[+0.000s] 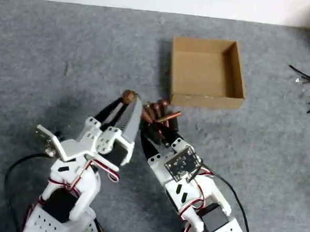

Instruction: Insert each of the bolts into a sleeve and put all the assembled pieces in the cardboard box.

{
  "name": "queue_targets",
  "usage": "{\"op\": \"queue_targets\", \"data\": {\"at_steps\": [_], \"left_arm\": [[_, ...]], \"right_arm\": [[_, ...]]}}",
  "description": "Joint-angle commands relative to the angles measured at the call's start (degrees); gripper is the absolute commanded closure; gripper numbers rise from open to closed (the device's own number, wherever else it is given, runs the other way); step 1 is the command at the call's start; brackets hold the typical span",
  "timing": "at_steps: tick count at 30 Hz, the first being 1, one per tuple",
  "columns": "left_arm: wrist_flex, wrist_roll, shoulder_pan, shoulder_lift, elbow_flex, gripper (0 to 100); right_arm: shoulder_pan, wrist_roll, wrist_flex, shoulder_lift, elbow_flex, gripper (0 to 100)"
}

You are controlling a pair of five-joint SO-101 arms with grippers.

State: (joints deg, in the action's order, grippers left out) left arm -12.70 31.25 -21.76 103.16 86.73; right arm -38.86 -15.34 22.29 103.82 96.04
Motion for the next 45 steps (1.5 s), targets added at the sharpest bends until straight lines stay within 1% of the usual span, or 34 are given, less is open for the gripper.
{"op": "queue_targets", "data": {"at_steps": [1,7,12,15,19,26,32,34,36,39,41,43,45], "left_arm": [[-0.18,0.53,1.63,0.84,-2.68,100],[-0.18,0.44,-3.47,0.84,0.75,100],[-0.62,0.26,-3.21,0.84,1.80,100],[-3.69,0.35,-3.74,0.84,1.10,100],[-5.89,0.35,-4.35,0.84,1.54,100],[-15.91,0.09,-9.45,0.84,1.54,100],[-16.62,0.00,-9.10,0.84,1.45,100],[-16.62,0.00,-7.52,0.84,1.45,99],[-16.62,0.09,-5.58,0.84,1.36,94],[-16.70,0.53,-3.30,0.40,1.54,78],[-18.29,1.76,-3.38,0.31,1.63,68],[-20.04,4.84,-3.38,0.40,1.27,65],[-20.31,6.07,-2.86,0.75,1.10,65]], "right_arm": [[0.66,-0.35,-0.22,0.84,8.48,99.5],[0.66,-0.35,-0.22,0.84,8.48,99.5],[0.66,-0.35,-0.22,0.84,8.48,99.5],[0.66,-0.35,-0.22,0.84,8.48,99.5],[0.66,-0.35,-0.22,0.84,8.48,99.5],[1.01,-0.35,-0.22,0.84,8.48,99.5],[2.77,-0.35,-0.40,0.84,8.48,99.5],[2.77,-0.35,-0.40,0.84,8.48,99.5],[2.77,-0.35,-0.40,0.84,8.48,99.5],[2.77,-0.35,-0.40,0.84,8.48,99.5],[2.86,-0.35,-0.31,0.84,8.48,99.5],[2.86,-0.35,-0.31,0.84,8.48,99.5],[2.86,-0.35,-0.31,0.84,8.48,99.5]]}}
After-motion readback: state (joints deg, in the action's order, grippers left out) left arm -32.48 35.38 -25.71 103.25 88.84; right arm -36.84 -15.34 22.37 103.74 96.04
